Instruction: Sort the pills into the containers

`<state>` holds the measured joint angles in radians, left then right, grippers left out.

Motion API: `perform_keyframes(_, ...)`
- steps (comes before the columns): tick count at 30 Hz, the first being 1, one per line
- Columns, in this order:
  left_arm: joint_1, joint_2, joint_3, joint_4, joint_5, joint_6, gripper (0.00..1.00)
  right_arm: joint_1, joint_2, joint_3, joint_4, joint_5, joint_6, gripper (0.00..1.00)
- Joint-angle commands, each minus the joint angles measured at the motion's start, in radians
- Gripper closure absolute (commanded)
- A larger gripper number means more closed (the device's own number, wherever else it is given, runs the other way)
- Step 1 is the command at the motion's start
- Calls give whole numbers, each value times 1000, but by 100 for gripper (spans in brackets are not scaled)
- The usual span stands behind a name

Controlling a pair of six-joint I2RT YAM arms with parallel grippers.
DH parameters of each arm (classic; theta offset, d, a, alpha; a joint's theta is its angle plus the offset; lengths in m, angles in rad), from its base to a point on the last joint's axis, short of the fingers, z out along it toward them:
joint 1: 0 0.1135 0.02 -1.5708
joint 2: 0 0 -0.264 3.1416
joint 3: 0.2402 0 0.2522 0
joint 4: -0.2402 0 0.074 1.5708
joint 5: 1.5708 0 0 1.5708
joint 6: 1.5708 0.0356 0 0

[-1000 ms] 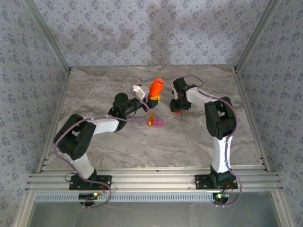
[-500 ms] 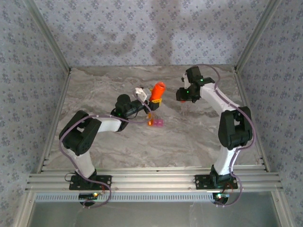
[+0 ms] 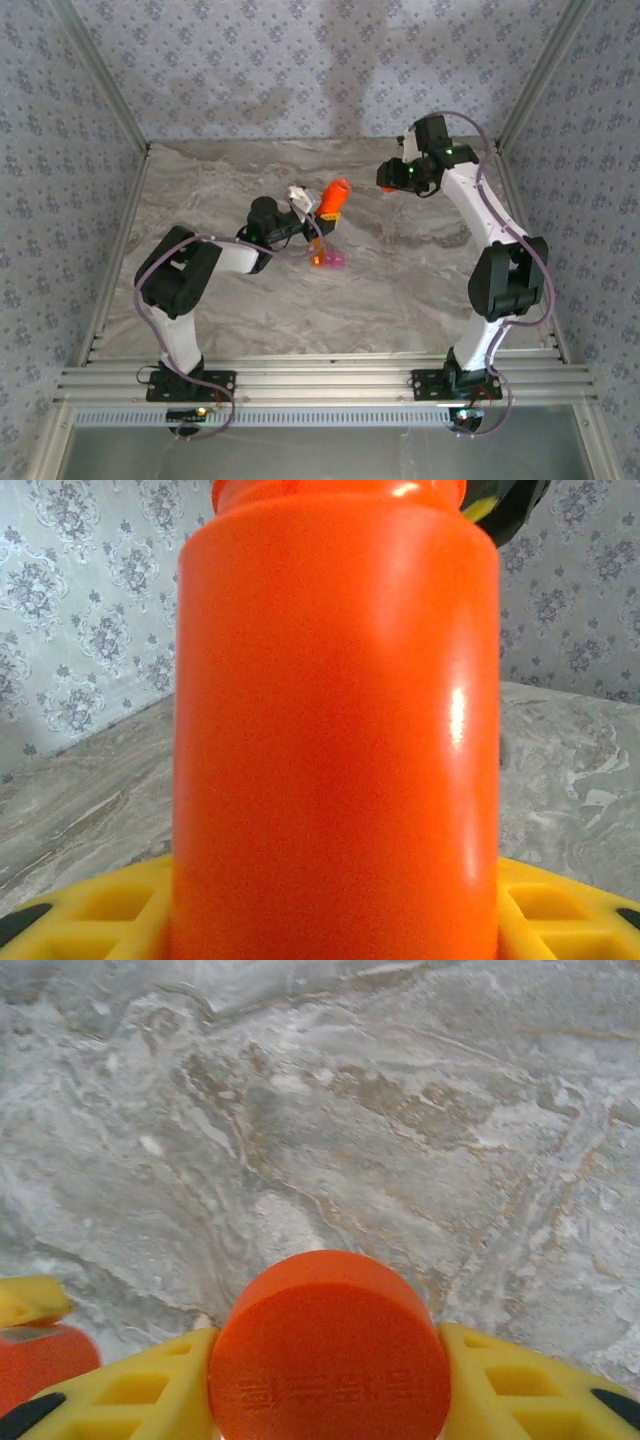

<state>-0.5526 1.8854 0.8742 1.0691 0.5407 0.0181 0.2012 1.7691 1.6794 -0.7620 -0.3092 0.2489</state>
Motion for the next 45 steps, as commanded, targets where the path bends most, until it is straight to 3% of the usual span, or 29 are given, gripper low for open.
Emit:
perform_keyframes(1,13,25,34,22,53,23,100,-3,-10,61,-61,-50,18,51)
perform_keyframes(23,23,58,100,-111,146,70,100,51,203,411,-376,-315,-230,51)
perform_keyframes(45,23,37,100,-166,150,113,100,109,283,473,-516,-331,-336,50)
